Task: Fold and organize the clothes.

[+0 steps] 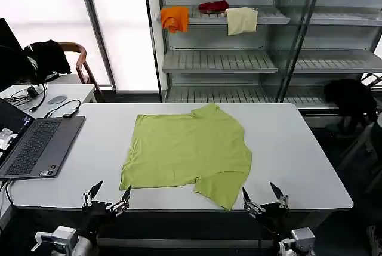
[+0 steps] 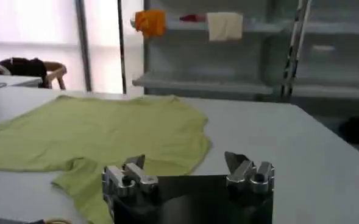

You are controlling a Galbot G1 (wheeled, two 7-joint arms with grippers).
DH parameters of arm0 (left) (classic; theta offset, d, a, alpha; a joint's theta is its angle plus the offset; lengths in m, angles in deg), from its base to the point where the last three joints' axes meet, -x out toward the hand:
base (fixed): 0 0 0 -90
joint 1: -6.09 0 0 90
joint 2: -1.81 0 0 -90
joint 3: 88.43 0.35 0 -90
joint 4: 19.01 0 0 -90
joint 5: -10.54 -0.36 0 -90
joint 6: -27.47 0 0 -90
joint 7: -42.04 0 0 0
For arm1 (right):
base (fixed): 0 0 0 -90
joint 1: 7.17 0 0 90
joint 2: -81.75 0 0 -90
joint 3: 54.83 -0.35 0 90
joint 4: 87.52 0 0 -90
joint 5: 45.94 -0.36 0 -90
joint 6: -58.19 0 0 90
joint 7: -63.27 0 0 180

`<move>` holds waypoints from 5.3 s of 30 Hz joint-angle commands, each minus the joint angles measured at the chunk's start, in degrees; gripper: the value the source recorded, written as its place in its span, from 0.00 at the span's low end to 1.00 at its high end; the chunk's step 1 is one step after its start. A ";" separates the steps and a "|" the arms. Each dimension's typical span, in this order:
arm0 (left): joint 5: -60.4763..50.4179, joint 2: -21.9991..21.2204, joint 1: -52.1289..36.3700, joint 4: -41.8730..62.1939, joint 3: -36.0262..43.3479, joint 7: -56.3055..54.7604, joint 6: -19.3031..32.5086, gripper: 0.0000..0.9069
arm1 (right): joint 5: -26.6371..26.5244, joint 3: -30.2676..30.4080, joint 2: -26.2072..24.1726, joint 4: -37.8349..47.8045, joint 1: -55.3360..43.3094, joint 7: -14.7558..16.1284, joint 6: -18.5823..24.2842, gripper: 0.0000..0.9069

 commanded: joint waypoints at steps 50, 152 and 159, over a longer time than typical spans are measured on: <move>4.73 -0.89 -15.37 15.17 4.43 5.24 -8.06 0.01 | -3.29 15.54 5.30 9.82 -14.98 -7.18 -10.19 0.02; 5.53 -2.72 -32.21 25.45 10.51 1.72 -8.30 1.00 | -7.07 5.59 0.82 27.60 -32.97 10.64 -8.81 1.00; 6.20 -2.98 -34.78 30.21 10.02 1.85 -7.79 1.00 | -8.40 4.57 1.00 30.68 -33.69 11.81 -7.47 0.81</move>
